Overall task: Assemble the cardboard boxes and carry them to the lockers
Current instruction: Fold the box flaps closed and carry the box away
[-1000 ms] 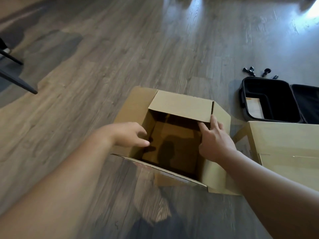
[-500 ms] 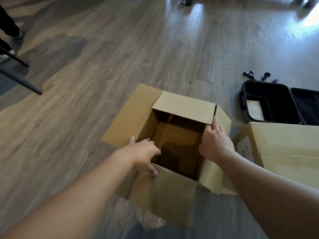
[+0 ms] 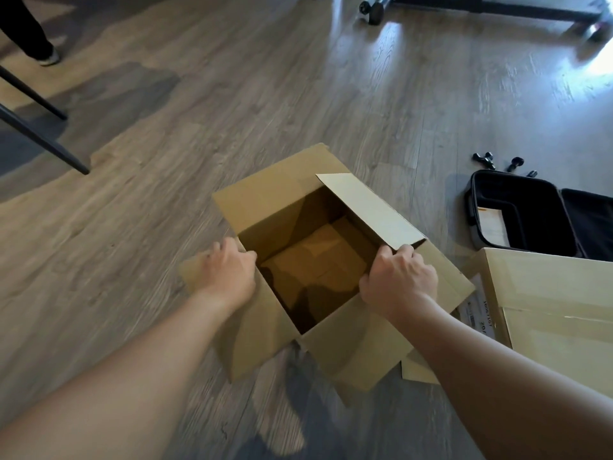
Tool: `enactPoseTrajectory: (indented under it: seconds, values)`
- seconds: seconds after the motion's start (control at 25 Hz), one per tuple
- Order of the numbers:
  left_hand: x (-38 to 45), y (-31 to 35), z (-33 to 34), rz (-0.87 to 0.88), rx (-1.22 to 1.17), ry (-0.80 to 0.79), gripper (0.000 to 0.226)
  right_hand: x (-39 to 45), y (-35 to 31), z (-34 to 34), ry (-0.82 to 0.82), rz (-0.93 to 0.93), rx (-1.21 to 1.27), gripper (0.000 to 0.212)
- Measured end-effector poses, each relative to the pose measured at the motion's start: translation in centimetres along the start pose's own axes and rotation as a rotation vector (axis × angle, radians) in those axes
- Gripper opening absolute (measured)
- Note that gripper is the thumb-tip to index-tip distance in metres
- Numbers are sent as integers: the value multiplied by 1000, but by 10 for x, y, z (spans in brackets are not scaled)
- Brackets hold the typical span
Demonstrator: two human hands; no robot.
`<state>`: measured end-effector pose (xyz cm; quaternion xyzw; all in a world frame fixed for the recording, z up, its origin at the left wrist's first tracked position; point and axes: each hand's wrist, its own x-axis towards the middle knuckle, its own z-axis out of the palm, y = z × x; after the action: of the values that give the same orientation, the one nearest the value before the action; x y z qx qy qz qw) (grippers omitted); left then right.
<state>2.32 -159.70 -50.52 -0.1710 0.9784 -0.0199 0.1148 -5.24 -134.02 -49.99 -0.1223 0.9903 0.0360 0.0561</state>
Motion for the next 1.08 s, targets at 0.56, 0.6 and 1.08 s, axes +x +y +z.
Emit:
enactPoseTrajectory:
  seconds: [0.56, 0.6, 1.08]
  values:
    - [-9, 32, 10, -224, -164, -113, 40, 5, 2, 16, -72, -7, 205, 77]
    - [-9, 27, 11, -203, -129, -94, 49, 6, 2, 18, -65, -16, 206, 75]
    - [-11, 15, 18, -304, -147, -87, 66, 15, 16, 23, -108, 97, 375, 63]
